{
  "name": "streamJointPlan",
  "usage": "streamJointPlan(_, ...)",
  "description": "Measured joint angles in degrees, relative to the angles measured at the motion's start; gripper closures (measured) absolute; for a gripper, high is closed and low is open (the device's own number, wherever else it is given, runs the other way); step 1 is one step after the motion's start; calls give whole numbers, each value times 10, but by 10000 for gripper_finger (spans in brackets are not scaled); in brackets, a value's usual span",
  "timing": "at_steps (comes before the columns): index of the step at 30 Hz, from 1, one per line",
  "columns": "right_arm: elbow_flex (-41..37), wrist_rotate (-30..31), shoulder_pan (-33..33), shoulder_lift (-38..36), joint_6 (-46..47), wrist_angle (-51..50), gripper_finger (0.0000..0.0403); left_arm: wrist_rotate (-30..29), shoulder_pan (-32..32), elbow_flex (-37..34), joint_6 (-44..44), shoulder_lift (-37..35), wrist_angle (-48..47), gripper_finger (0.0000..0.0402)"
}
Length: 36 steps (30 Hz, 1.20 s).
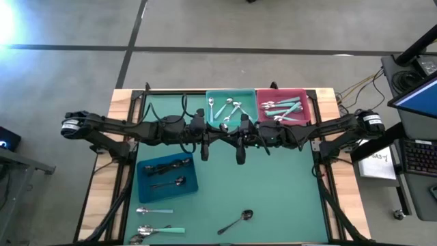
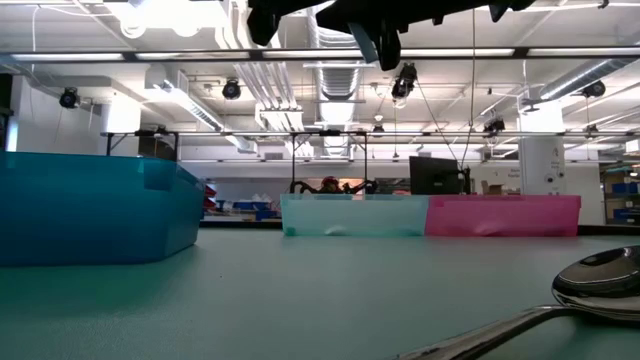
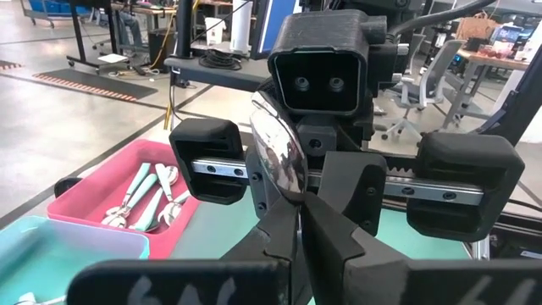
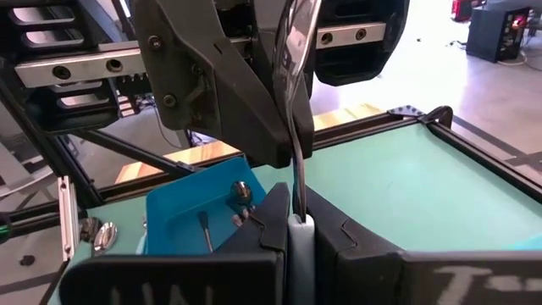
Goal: Sort silverware by color (type)
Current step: Put the bottom blue spoon into the light blue bin
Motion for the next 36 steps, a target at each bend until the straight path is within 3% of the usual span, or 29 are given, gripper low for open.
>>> streamJointPlan(12,0,0,-1,-5,-20,-8,395,0,0,0,0,0,-4,401)
streamJointPlan(16,17,-5,-21,-10,-30,-51,395,-7,4,0,8,0,-13,401)
streamJointPlan(29,94,1,-158,-7,-58,-212,395,-2,84,1,21,-1,-35,402)
streamJointPlan(36,76,1,-236,-7,-84,-263,395,1,102,1,46,-17,-85,402)
